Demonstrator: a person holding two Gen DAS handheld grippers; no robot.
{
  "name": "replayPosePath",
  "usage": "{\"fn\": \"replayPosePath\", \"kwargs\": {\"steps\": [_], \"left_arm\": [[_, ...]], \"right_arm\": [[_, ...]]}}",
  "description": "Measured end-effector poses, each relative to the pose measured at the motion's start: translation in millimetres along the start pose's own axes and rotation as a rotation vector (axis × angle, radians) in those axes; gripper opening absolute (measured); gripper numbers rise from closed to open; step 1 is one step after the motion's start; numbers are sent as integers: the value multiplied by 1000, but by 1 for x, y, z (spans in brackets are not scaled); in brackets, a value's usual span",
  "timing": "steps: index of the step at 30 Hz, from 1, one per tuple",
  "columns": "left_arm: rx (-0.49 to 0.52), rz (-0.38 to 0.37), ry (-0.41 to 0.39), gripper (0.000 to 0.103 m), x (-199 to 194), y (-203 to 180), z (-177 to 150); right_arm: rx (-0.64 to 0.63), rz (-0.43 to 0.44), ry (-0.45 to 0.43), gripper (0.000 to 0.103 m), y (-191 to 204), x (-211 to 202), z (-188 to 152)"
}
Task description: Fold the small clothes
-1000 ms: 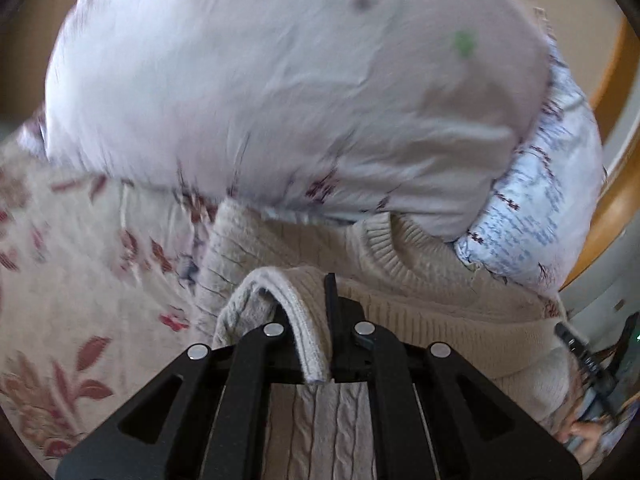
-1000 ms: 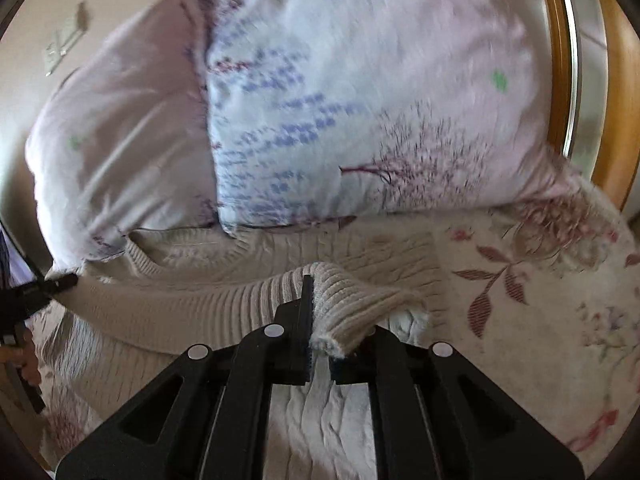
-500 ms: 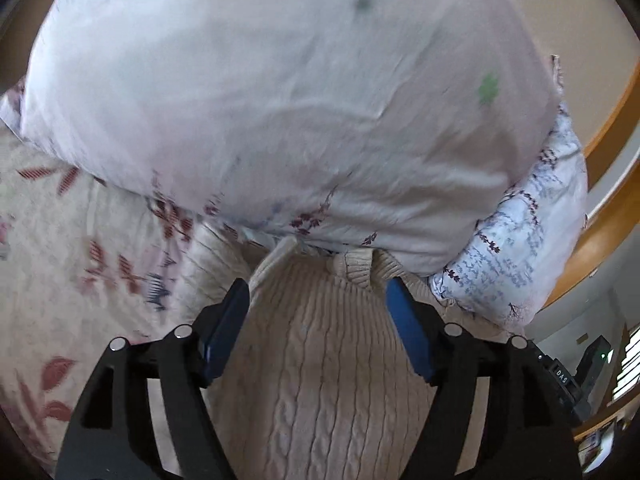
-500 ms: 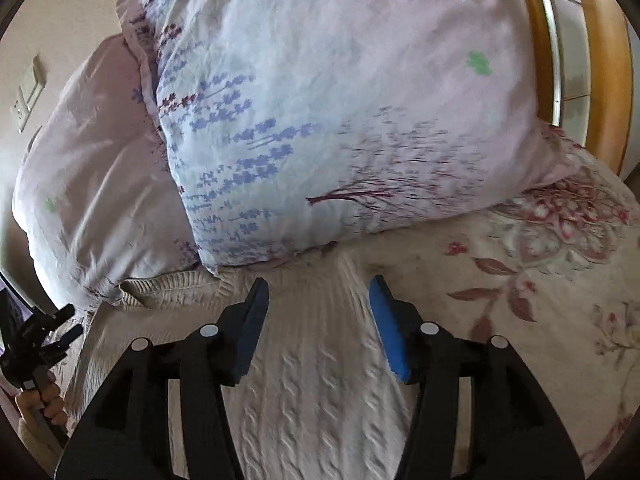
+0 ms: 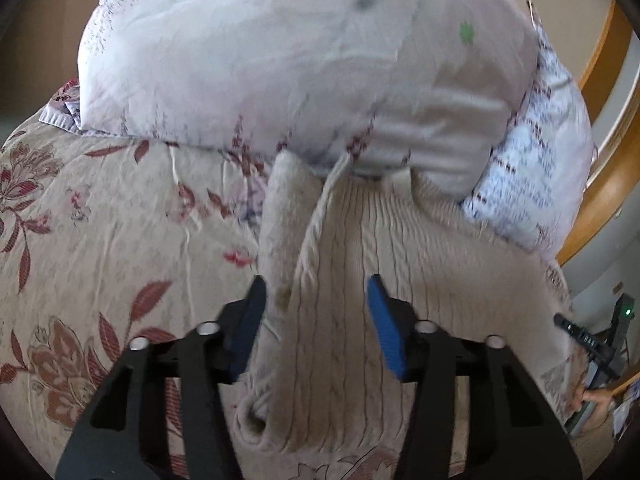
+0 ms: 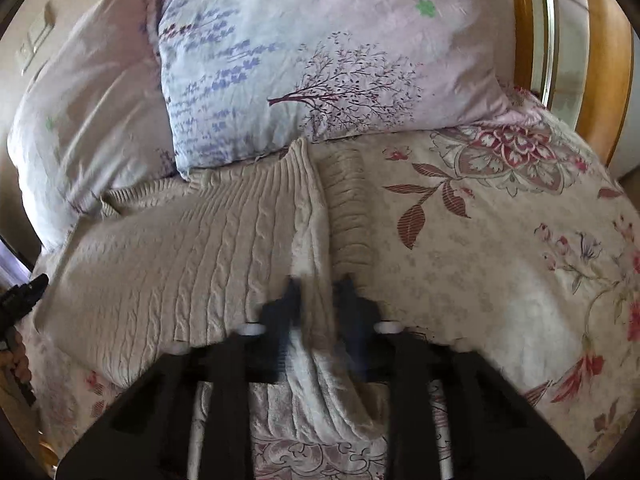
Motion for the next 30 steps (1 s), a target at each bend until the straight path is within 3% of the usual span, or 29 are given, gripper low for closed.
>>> {"fn": "replayPosePath", "kwargs": {"steps": [3, 12, 18, 20, 21, 22, 24, 26, 30], "left_arm": [[8, 28, 34, 10, 8, -1, -6], [-38, 46, 42, 8, 11, 14, -10], [-96, -21, 21, 8, 6, 20, -16], [-134, -59, 12, 13, 0, 26, -16], [-151, -75, 7, 20, -3, 28, -15], [-172, -103, 0, 34, -7, 31, -13], [-191, -86, -21, 62, -12, 34, -8], [-187, -64, -27, 65, -12, 36, -1], [-226, -98, 29, 70, 4, 43, 9]], "right_arm": [[11, -1, -32, 10, 0, -7, 3], [41, -82, -4, 9, -5, 6, -4], [30, -105, 1, 10, 1, 10, 3], [24, -108, 5, 10, 1, 7, 4], [24, -107, -2, 16, 1, 3, 4], [25, -109, -8, 21, 2, 2, 5], [24, -113, -48, 49, 6, -9, 6], [1, -82, -90, 53, 14, -19, 8], [-64, 9, -86, 55, 40, -21, 11]]}}
Point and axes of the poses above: each gripper's, at about its wrist camera, not at the fingertips, and x roughly the way its jaws point, y to its left, z to its top, the point moved 1 cm from there along x, roughly the way its jaws point, and after that the axes turned 1 degree about z, right-handed, at the moved point
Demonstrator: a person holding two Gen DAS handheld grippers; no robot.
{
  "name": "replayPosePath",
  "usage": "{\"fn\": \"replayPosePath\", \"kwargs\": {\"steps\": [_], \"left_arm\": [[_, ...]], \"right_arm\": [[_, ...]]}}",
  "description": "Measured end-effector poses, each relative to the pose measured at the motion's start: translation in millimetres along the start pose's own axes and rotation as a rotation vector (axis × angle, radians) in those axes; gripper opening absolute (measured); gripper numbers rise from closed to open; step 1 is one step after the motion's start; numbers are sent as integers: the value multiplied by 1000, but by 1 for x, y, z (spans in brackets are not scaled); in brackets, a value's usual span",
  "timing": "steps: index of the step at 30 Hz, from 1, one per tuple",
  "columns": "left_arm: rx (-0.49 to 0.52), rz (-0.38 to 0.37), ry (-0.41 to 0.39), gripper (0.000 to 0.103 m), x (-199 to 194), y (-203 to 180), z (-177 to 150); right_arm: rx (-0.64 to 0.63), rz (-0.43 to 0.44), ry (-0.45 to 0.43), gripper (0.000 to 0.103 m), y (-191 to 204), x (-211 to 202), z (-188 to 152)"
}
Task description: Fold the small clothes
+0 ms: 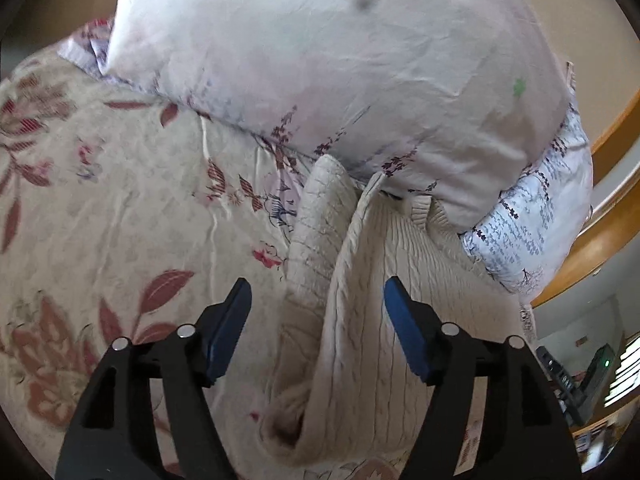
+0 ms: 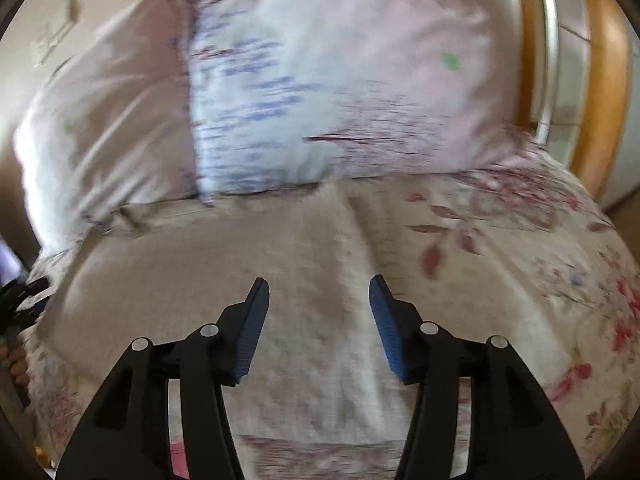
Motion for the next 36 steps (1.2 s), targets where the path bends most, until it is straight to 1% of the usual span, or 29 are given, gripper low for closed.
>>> {"fn": "replayPosePath", "kwargs": {"steps": [1, 2, 4, 7, 8, 10, 13, 16, 20, 21, 24, 25, 27, 30, 36], "left_arm": [[-18, -13, 25, 70, 7, 2, 3], [-40, -28, 43, 70, 13, 5, 5], [-56, -56, 40, 71, 16, 4, 8], [-86, -127, 67, 71, 24, 3, 9], [-87, -137, 69, 71, 26, 1, 9], [-78, -133, 60, 71, 29, -2, 11], [-102, -154, 62, 70, 31, -3, 13], [-133, -164, 64, 60, 35, -2, 14], [-151, -154, 70, 49, 40, -2, 15], [-157, -155, 76, 45, 41, -2, 15], [-174, -156, 101, 26, 47, -2, 13], [-184, -156, 99, 23, 47, -2, 11], [-190, -167, 91, 20, 44, -5, 11], [-193, -216, 68, 19, 34, -20, 14], [-172, -299, 37, 18, 16, -72, 19]], "right_arm": [[-15, 40, 11, 56, 7, 3, 0], [-22, 56, 19, 58, 12, 5, 0], [-29, 81, 38, 58, 20, 11, 1], [-33, 102, 66, 58, 28, 20, 0], [-34, 104, 71, 58, 31, 21, -1], [-35, 110, 82, 58, 34, 25, -2], [-40, 111, 91, 58, 35, 29, -4], [-35, 116, 90, 59, 35, 29, -3], [-33, 122, 90, 59, 34, 29, -3], [-33, 122, 90, 59, 34, 29, -3], [-27, 125, 89, 59, 34, 28, -3], [-24, 128, 88, 59, 33, 28, -3], [-20, 132, 87, 59, 33, 26, -3], [-18, 139, 77, 59, 31, 21, -2], [5, 167, 47, 59, 21, 11, 3]]}}
Point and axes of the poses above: each gripper's, at about its wrist camera, not at the fingertips, and x roughly the way its jaws point, y to its left, z to its top, the point moved 1 cm from there along x, roughly the way its jaws point, and after that the axes turned 1 degree about z, right-handed, at the moved point
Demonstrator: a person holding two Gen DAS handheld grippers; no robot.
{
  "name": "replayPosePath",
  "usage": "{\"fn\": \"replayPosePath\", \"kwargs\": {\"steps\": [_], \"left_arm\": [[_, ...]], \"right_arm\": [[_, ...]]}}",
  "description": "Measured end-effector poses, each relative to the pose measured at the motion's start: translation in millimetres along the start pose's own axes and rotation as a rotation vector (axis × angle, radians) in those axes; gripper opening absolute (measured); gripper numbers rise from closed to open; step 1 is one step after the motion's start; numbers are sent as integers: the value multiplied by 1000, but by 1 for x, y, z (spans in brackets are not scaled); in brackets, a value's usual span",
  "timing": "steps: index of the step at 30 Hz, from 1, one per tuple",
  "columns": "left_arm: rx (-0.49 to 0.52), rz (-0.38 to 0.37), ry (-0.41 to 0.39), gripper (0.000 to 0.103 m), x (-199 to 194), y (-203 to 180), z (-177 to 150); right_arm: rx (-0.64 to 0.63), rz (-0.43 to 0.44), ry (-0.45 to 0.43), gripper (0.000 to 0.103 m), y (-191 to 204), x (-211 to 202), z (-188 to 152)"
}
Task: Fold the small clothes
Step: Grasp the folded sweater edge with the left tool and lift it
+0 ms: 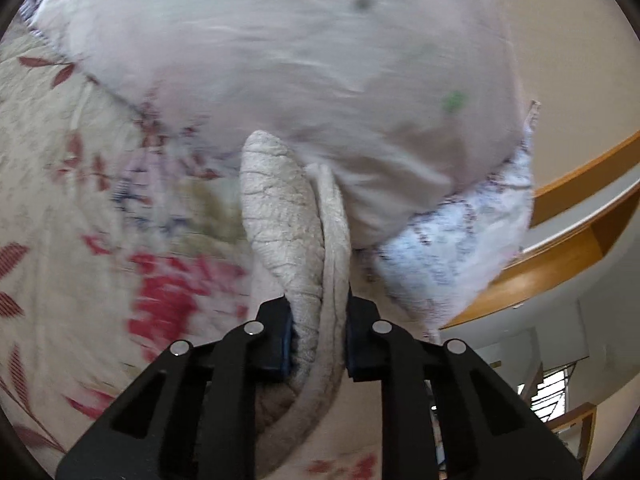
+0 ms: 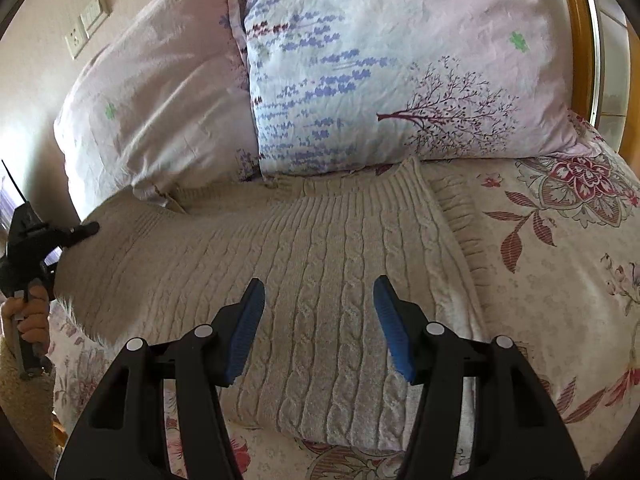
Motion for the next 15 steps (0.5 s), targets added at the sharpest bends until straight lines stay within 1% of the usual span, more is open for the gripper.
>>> {"fn": "replayPosePath", "kwargs": {"steps": [5, 9, 12, 15], "left_arm": [[-17, -77, 19, 17, 17, -45, -11], [-6, -126, 62, 17, 49, -81, -29], [-5, -163, 130, 17, 85, -101, -50], [-9, -154, 226, 18, 129, -109, -78]], "right_arm": [[26, 42, -18, 59, -9, -9, 4], [92, 107, -24, 59, -22, -14, 6], [129, 148, -18, 59, -30, -13, 7], [147, 168, 1, 59, -34, -11, 7]]}}
Point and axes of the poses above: each gripper's, at about its wrist camera, not at the fingertips, and x roughly the way its jaws point, y to its left, z to its top, the point moved 1 cm from there along x, roughly the way its jaws point, and after that the axes turned 1 degree about z, right-handed, at the moved point
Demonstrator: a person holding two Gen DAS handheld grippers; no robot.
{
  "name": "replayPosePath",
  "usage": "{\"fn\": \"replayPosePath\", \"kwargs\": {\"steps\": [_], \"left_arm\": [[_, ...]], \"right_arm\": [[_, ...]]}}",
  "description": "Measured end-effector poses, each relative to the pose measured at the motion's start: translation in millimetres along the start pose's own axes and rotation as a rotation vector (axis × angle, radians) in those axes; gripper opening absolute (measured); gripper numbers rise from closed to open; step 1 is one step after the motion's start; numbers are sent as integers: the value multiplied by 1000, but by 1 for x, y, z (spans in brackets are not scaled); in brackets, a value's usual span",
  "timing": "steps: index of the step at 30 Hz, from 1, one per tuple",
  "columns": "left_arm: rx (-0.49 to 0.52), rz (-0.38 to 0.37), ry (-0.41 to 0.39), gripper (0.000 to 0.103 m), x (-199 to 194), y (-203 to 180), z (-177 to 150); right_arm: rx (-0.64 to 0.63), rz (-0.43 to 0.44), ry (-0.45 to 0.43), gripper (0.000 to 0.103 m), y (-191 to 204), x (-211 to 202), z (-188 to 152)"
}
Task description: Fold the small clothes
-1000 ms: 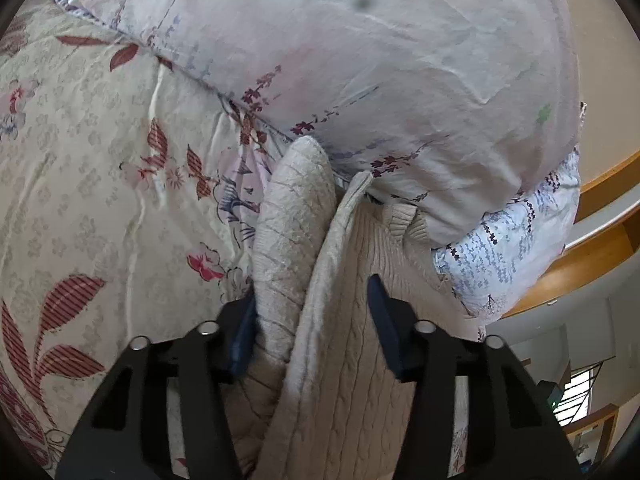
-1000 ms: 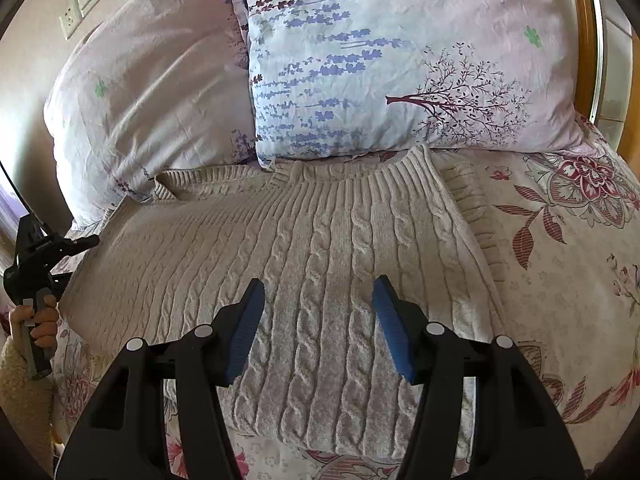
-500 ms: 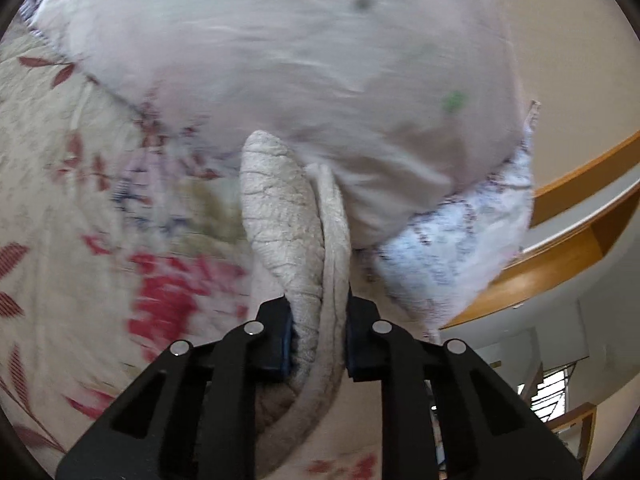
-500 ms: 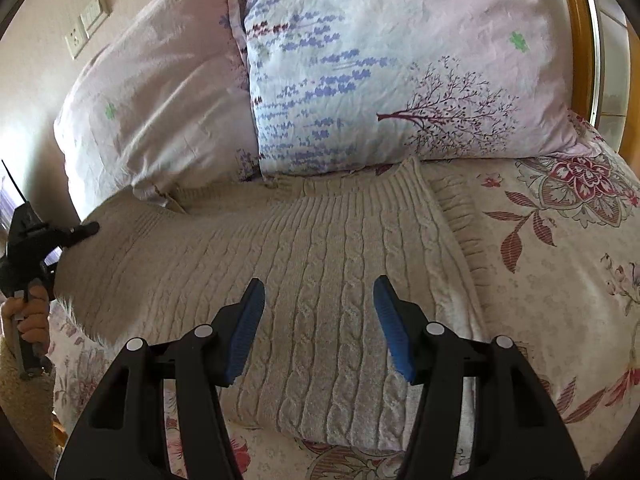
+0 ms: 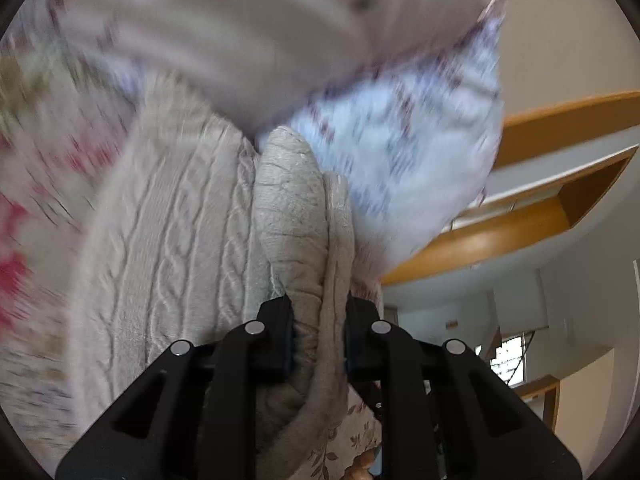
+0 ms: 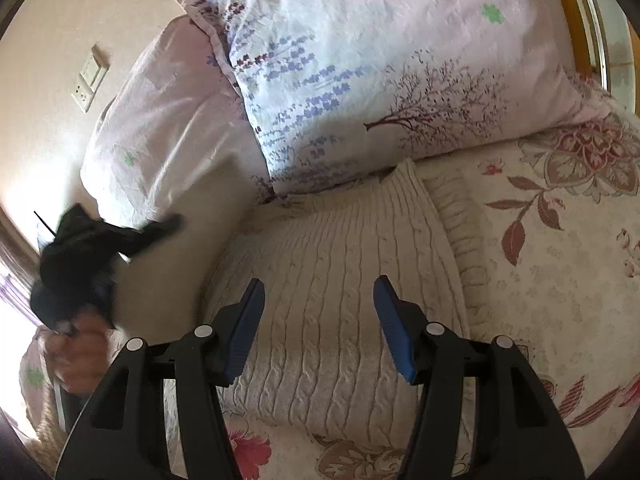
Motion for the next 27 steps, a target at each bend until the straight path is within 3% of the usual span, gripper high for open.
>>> {"fn": "replayPosePath", "kwargs": {"steps": [3, 5, 7, 9, 12, 16, 19, 25, 26, 27], "left_arm": [[-15, 9, 75, 22, 30, 6, -9], [-13, -32, 93, 27, 34, 5, -12], [6, -109, 106, 41, 23, -2, -10], [33, -135, 84, 51, 4, -7, -7], [116, -66, -27, 61, -36, -10, 1], [167, 123, -114, 62, -72, 11, 8], [147, 191, -98, 62, -70, 30, 9], [153, 239, -22, 62, -58, 51, -3], [162, 249, -11, 62, -57, 52, -5], [168, 257, -3, 62, -55, 53, -7]], "right_arm": [[16, 4, 13, 59, -5, 0, 0], [35, 21, 28, 59, -7, 1, 1], [54, 52, 44, 59, -8, 2, 3], [73, 83, 62, 59, -9, 4, 7], [125, 156, 102, 59, -9, 10, 13], [165, 211, 153, 59, -5, 24, 19], [161, 207, 191, 59, 2, 38, 21], [158, 124, 250, 59, 9, 65, 16], [157, 123, 253, 58, 9, 67, 15], [152, 131, 258, 49, 10, 69, 14]]}}
Point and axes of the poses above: each gripper's, at about its wrist camera, not at the fingertips, and x roughly the way its jaws point, y to its left, z to its top, the point moved 1 cm from there along x, roughly the way its jaws point, and after that the axes turned 1 degree about z, right-handed, at the moved point
